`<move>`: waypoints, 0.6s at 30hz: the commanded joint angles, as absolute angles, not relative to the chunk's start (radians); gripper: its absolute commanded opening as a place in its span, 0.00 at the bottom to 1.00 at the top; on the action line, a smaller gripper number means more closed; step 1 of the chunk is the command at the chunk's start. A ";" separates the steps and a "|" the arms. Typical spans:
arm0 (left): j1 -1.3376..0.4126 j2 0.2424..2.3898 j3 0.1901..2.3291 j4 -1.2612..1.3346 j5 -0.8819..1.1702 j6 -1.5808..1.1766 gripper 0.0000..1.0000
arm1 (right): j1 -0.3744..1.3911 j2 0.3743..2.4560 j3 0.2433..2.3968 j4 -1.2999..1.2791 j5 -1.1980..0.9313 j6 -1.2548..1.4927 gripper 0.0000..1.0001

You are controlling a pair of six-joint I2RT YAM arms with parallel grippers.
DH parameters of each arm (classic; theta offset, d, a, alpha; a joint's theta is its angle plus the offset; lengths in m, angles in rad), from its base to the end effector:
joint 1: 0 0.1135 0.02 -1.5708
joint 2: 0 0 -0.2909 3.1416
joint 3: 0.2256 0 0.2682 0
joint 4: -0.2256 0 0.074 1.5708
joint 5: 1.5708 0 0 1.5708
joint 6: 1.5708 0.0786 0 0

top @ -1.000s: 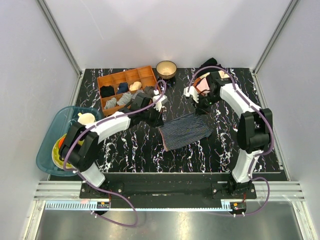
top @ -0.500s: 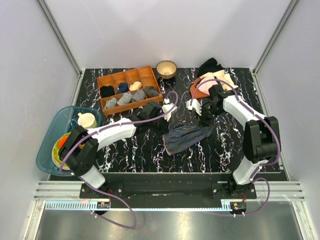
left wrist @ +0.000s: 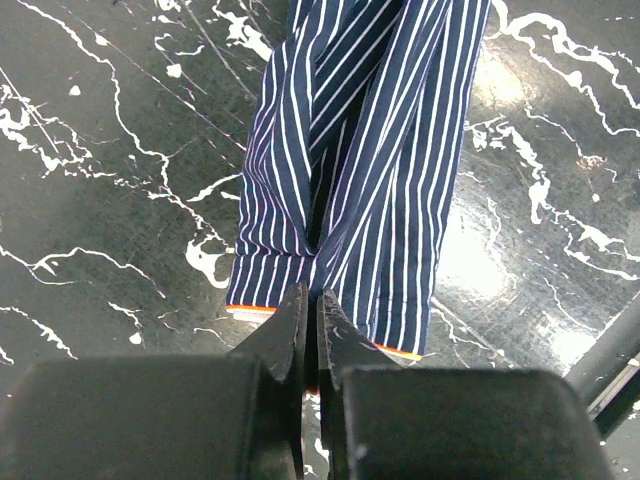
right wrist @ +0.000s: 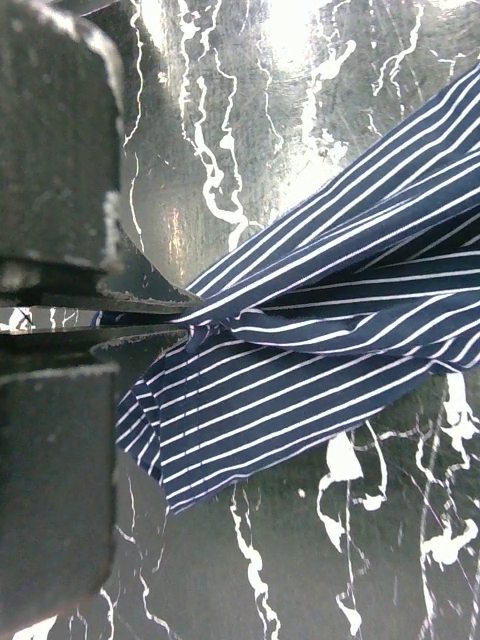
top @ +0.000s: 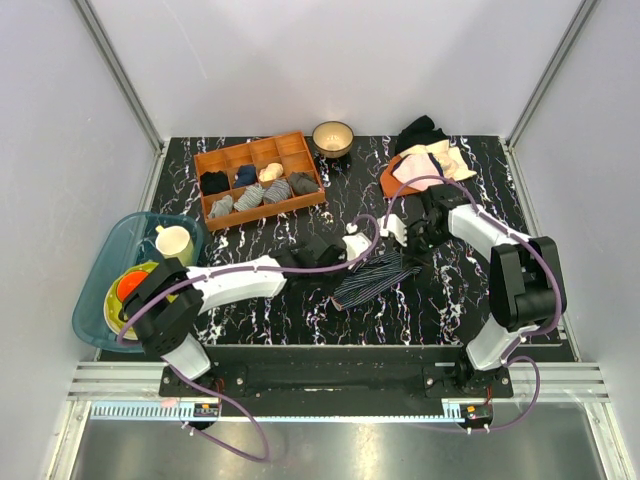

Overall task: Roll the underwear
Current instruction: Fold the underwear at the center of the board.

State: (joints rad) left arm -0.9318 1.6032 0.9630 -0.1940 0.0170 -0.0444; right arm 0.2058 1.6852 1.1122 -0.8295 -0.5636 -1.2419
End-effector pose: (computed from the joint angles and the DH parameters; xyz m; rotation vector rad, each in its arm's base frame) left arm 0.2240 -0.3037 0.1832 1.0629 2.2174 -0.4635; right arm 0.3134 0.1083 0.1727 -1.8138 1.9538 0.5590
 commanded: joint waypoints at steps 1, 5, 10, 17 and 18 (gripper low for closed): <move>-0.960 1.598 0.960 -0.176 -0.061 -0.080 0.00 | 0.198 1.644 1.071 -0.793 -0.543 -1.281 0.00; -0.977 1.605 0.960 -0.164 -0.045 -0.110 0.00 | 0.193 1.649 1.055 -0.781 -0.543 -1.282 0.00; -1.006 1.617 0.965 -0.164 -0.037 -0.144 0.00 | 0.175 1.655 1.048 -0.770 -0.551 -1.272 0.05; -1.048 1.637 0.960 -0.147 -0.034 -0.195 0.00 | 0.146 1.652 1.037 -0.772 -0.564 -1.269 0.12; -1.052 1.643 0.959 -0.143 -0.037 -0.201 0.01 | 0.146 1.648 1.034 -0.773 -0.566 -1.267 0.13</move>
State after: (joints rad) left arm -1.0302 1.6279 0.9615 -0.1829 -0.0235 -0.1532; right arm 0.1631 1.6852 1.0443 -0.7818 -0.5613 -1.2598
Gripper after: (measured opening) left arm 0.024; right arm 0.109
